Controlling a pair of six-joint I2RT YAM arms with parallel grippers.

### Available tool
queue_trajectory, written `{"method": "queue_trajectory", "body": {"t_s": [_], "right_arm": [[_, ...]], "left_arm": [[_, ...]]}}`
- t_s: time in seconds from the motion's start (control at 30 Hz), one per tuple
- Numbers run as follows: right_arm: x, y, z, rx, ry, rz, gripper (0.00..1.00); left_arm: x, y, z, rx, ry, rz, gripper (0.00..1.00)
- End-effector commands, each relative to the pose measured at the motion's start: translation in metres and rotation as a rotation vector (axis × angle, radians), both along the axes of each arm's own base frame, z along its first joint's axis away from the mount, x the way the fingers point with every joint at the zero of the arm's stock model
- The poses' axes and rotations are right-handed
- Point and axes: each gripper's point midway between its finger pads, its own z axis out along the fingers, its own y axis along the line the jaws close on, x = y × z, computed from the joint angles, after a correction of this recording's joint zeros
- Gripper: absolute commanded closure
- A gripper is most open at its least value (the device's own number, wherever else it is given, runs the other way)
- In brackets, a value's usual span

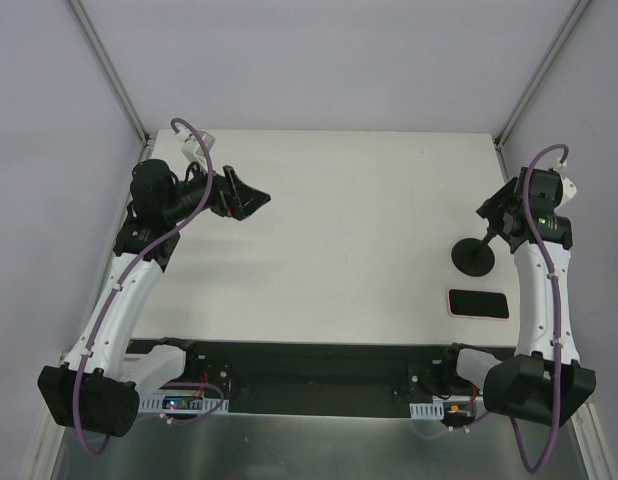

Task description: Place the phone on the phone stand

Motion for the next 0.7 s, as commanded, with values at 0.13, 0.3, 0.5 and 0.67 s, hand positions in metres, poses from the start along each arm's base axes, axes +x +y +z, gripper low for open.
{"method": "queue_trajectory", "body": {"t_s": [0.13, 0.3, 0.5, 0.67], "right_arm": [[0.017, -0.006, -0.008, -0.036, 0.008, 0.046, 0.43], [0.023, -0.008, -0.014, -0.053, 0.032, 0.068, 0.52], [0.033, 0.011, -0.011, -0.102, 0.048, 0.228, 0.90], [0.046, 0.067, 0.002, -0.206, 0.035, 0.550, 0.99]], "left_arm": [[-0.007, -0.008, 0.013, -0.033, -0.022, -0.049, 0.01], [-0.005, -0.008, 0.011, -0.033, -0.013, -0.051, 0.01], [-0.004, -0.009, 0.010, -0.034, -0.007, -0.055, 0.01], [-0.004, -0.009, 0.010, -0.035, -0.004, -0.055, 0.01]]}}
